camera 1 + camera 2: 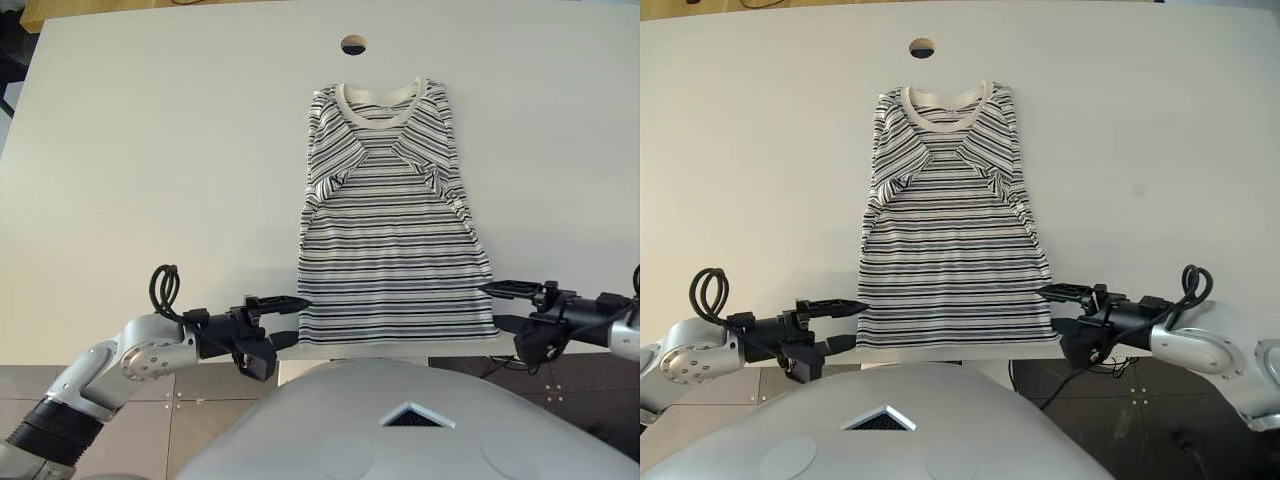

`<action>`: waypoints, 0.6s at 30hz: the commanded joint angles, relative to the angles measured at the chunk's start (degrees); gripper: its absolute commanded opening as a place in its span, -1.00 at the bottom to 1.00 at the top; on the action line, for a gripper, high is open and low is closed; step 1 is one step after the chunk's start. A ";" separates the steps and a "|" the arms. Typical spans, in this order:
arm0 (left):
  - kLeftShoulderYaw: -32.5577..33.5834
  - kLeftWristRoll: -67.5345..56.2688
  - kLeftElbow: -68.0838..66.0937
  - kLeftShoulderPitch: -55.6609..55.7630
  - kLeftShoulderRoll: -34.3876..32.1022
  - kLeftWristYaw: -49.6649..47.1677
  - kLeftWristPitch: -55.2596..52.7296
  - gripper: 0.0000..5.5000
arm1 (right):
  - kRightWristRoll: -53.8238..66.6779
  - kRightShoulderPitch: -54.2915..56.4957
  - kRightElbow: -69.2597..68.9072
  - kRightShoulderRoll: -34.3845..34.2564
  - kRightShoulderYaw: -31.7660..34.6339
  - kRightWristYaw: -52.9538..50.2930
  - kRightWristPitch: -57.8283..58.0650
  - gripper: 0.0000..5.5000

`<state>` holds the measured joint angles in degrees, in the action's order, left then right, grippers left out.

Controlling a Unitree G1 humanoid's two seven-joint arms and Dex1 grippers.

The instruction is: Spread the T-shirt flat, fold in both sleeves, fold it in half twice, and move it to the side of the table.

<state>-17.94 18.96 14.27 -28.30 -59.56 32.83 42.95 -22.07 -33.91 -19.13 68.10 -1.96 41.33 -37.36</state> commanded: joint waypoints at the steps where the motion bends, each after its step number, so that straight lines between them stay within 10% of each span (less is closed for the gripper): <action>1: -2.84 0.30 -1.23 1.02 -0.22 4.36 -0.64 0.18 | -0.76 0.27 0.41 0.13 -3.49 3.60 0.77 0.15; 6: -3.60 2.31 -5.23 4.99 0.81 5.03 0.59 0.18 | 0.33 0.59 -0.10 1.05 -4.09 5.17 0.68 0.07; 18: -6.40 -0.83 -7.50 6.37 1.32 5.64 5.59 -0.60 | 1.72 2.29 0.79 0.53 -3.18 5.79 -0.50 -0.84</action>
<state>-23.33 17.97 7.54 -21.26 -57.42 36.66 49.24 -19.92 -32.30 -19.39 68.38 -5.63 46.81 -38.43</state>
